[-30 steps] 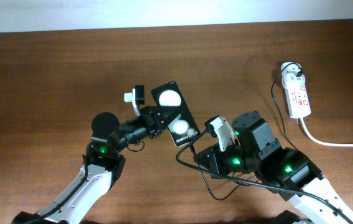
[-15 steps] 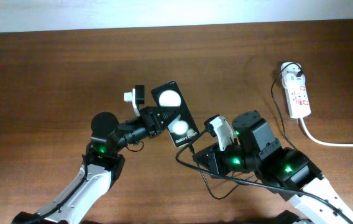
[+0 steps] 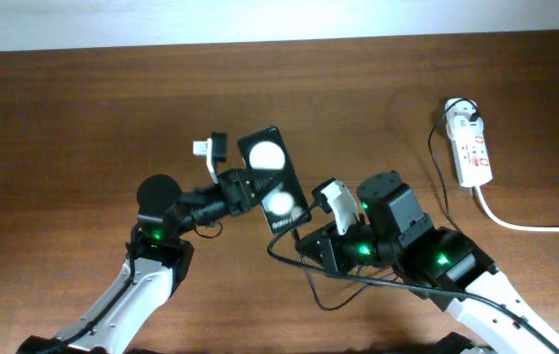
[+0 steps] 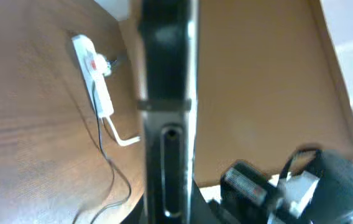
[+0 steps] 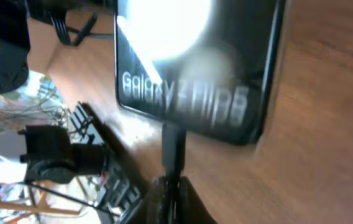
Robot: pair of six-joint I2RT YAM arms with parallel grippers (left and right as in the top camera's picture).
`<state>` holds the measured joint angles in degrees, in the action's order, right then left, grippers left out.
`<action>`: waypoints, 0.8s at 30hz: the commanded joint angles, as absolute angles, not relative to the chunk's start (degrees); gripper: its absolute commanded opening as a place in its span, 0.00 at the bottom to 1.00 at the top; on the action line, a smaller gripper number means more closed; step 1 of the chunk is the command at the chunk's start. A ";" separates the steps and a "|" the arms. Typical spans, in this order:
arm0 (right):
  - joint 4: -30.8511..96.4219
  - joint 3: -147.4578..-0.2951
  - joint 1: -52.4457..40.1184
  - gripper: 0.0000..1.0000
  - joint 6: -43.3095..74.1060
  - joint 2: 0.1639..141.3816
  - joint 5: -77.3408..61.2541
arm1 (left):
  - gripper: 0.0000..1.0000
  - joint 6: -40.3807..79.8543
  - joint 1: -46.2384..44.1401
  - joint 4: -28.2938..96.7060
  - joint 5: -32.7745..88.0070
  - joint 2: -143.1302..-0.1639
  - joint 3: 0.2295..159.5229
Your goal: Plug charger to phone and switch on socket
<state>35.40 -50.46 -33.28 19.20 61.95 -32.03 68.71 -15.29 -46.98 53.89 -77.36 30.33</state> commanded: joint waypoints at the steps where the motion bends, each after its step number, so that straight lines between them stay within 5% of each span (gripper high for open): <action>1: 35.35 -51.96 -32.99 0.14 15.18 60.88 -29.30 | 0.00 57.06 -17.08 -47.05 64.10 -76.93 30.52; 6: 41.01 -54.94 -32.97 0.29 11.77 46.92 -29.23 | 0.00 52.80 -17.08 -39.99 60.12 -76.93 30.52; 9: 45.95 -54.94 -32.97 0.78 11.79 37.82 -25.28 | 0.00 51.94 -17.08 -28.16 52.03 -76.93 30.52; 12: 52.66 -54.92 -32.99 0.98 11.79 35.99 -23.05 | 0.00 49.78 -17.08 -29.02 50.39 -76.93 30.68; 15: 55.68 -54.92 -32.97 0.99 11.79 35.99 -23.05 | 0.00 47.46 -17.08 -25.74 50.00 -76.93 33.28; 19: 57.25 -54.92 -32.99 0.99 11.79 35.99 -23.07 | 0.00 31.27 -17.08 11.18 37.19 -76.95 51.62; 24: 57.25 -54.92 -32.99 0.99 11.79 35.99 -23.07 | 0.00 20.75 -17.08 32.10 34.74 -85.73 71.18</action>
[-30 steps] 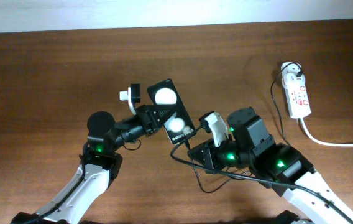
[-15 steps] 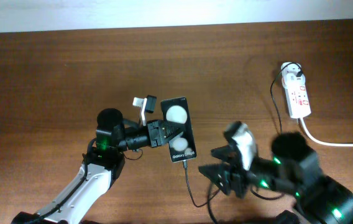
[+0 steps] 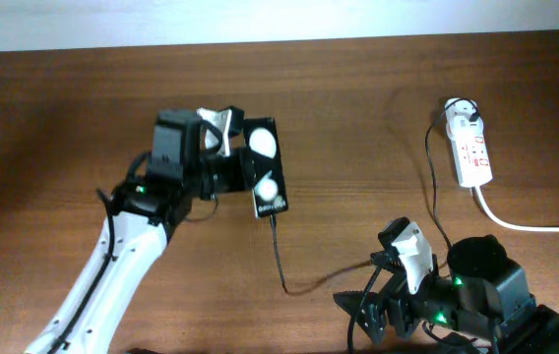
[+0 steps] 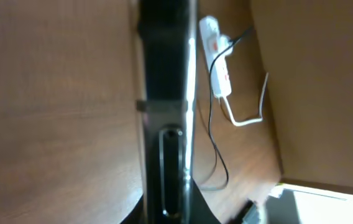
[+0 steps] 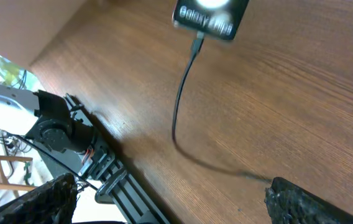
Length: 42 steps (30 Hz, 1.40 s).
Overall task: Plug charger to phone and switch on socket
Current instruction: 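Lower the phone flat onto the table and open the left gripper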
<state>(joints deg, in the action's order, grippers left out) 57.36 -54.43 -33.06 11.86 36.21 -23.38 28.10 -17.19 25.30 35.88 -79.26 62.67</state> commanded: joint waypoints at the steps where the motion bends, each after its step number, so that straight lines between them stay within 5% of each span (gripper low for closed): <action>1: 57.25 -54.92 -32.99 0.99 11.79 35.99 -23.07 | 0.00 19.55 -17.08 33.39 35.83 -88.33 73.12; 10: 57.25 -54.92 -32.99 0.99 11.79 35.99 -23.05 | 0.00 14.90 -17.06 24.73 52.71 -117.25 80.03; 19: 57.25 -54.92 -32.99 0.99 11.79 35.99 -23.07 | 0.01 22.74 -17.10 22.39 36.14 -122.41 79.85; 25: 57.25 -54.92 -32.99 0.99 11.79 35.99 -23.07 | 0.05 23.77 -17.12 24.43 36.21 -127.20 79.85; 32: 57.25 -54.92 -32.99 0.99 11.79 35.99 -23.07 | 0.32 23.68 -17.08 27.99 32.62 -127.46 79.85; 36: 57.25 -54.92 -32.99 0.99 11.79 35.99 -23.07 | 0.70 23.70 -17.08 33.58 19.62 -127.46 79.85; 42: 57.25 -54.92 -32.99 0.99 11.79 35.99 -23.07 | 0.87 23.49 -17.10 36.12 14.59 -127.46 79.85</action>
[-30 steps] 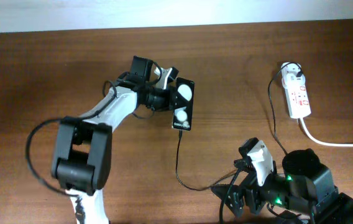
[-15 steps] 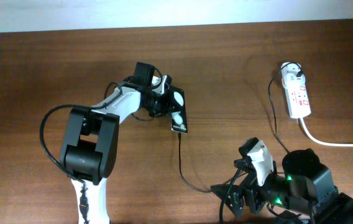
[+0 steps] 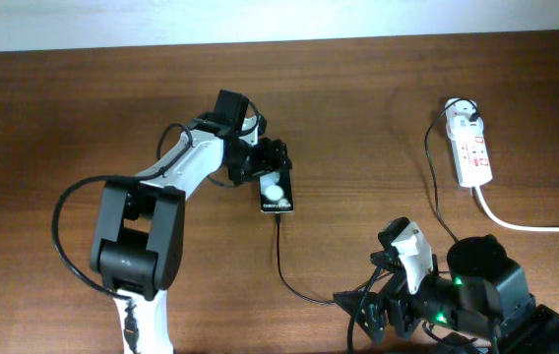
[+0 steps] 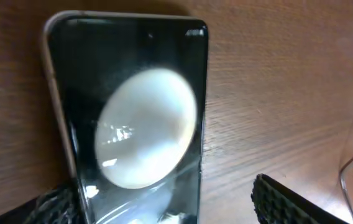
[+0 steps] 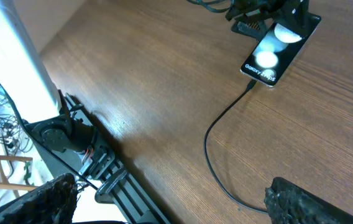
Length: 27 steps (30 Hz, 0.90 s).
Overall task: Plug charger to phone and switch on socket
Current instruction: 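Lower the phone flat onto the table and open the left gripper, then move the right gripper toward the power strip's orange switch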
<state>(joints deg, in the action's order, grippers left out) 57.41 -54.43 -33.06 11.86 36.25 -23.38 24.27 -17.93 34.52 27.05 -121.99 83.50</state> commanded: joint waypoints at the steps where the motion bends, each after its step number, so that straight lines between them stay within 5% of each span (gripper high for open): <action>1: 57.25 -54.92 -32.99 0.99 11.79 35.99 -23.07 | 0.88 23.51 -17.10 36.12 13.63 -127.46 79.85; 7: 57.25 -54.92 -32.99 0.99 11.79 35.99 -23.05 | 0.99 17.58 -17.08 33.98 13.39 -127.07 82.06; 11: 57.25 -54.92 -32.99 0.99 11.79 35.99 -23.07 | 0.99 16.16 -17.08 54.04 -6.48 -118.48 94.06; 19: 57.25 -54.92 -32.99 0.99 11.79 35.99 -23.07 | 0.99 17.54 -17.08 70.46 -15.00 -78.96 95.44; 27: 57.25 -54.92 -32.99 0.99 11.79 35.99 -23.07 | 0.99 25.93 -17.08 69.80 -22.11 -38.65 69.17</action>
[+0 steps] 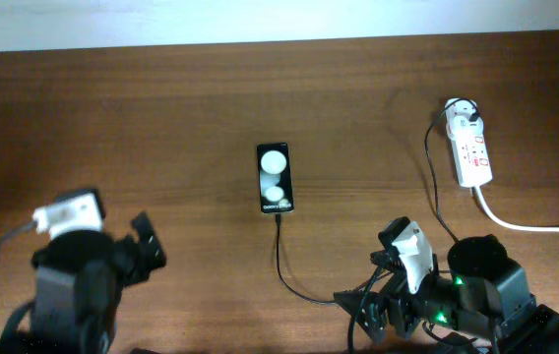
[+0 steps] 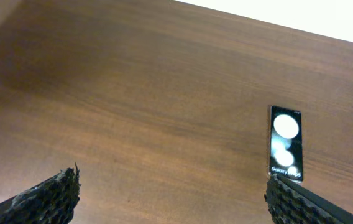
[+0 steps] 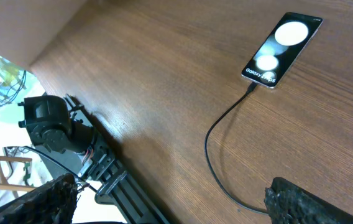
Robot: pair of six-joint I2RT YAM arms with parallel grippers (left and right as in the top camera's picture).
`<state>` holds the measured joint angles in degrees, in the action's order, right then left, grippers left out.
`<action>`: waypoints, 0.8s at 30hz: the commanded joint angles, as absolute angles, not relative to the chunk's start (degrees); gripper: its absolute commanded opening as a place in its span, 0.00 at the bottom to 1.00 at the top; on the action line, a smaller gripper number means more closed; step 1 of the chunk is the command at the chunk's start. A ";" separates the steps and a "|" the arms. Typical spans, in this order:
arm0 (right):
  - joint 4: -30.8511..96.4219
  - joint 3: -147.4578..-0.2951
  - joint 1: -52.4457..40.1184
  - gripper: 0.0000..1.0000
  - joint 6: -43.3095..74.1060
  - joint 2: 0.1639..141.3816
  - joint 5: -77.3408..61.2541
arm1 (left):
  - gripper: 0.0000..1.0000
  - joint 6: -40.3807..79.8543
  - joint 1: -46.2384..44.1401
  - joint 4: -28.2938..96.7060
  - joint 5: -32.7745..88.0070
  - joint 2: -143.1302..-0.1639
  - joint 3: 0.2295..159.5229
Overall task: Plug charger to phone and switch on socket
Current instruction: 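Move the right gripper toward the power strip's orange switch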
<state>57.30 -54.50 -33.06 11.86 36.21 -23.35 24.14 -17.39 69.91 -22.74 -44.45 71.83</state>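
Observation:
The black phone [image 1: 274, 178] lies flat on the wooden table, screen up, and nothing touches it. It also shows in the left wrist view as the phone [image 2: 286, 143] and in the right wrist view as the phone [image 3: 282, 50]. A thin black charger cable [image 1: 281, 258] is plugged into its near end and curves off toward the front right as the cable [image 3: 214, 143]. The white socket strip [image 1: 471, 147] lies at the far right with a plug in its far end. My left gripper [image 1: 150, 246] [image 2: 171, 186] is open at the front left. My right gripper [image 1: 363, 310] [image 3: 170, 186] is open at the front right.
A thick white lead [image 1: 526, 224] runs from the socket strip off the right edge. The table's front edge, with a stand and clamps below it [image 3: 71, 143], shows in the right wrist view.
My left gripper was open right over the phone on the table. It now sits back at the front left, far from the phone. The phone, cable and right arm have not moved.
First my left gripper held the phone up on edge while my right gripper was shut on the plug at its port. Then the cable hung from the phone and the right gripper was open, back at the front right. Then the phone lay flat; now both grippers are clear.

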 commanded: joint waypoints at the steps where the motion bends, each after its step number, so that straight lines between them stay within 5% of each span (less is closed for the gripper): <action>1: 57.25 -54.92 -32.99 0.99 11.79 35.99 -23.07 | 0.99 25.93 -17.08 72.27 -21.87 -35.51 69.14; 5: 57.25 -54.92 -32.99 0.99 11.79 35.99 -23.07 | 0.99 25.93 -17.04 84.20 -21.85 -31.97 69.12; 11: 57.19 -54.92 -32.97 0.99 12.03 35.99 -23.09 | 0.99 25.93 -4.27 90.26 -21.85 -13.37 69.14; 16: 57.21 -54.87 -32.97 0.99 12.23 39.62 -13.02 | 0.99 25.93 -4.34 90.30 -21.87 -3.86 69.14; 20: 57.25 -54.89 -32.97 0.98 23.20 47.35 0.30 | 0.99 25.93 -4.34 90.30 -21.87 -0.71 69.14; 22: 57.54 -55.70 -30.96 0.59 24.60 52.40 2.20 | 0.99 26.09 -4.51 90.70 -21.87 -0.40 69.78; 24: 59.22 -58.33 -24.47 0.36 25.02 55.79 2.22 | 0.99 26.09 -4.49 90.72 -21.87 -0.40 69.78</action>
<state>58.19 -54.96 -29.69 23.40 53.39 -0.14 25.39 -4.51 90.70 -21.45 -0.86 69.25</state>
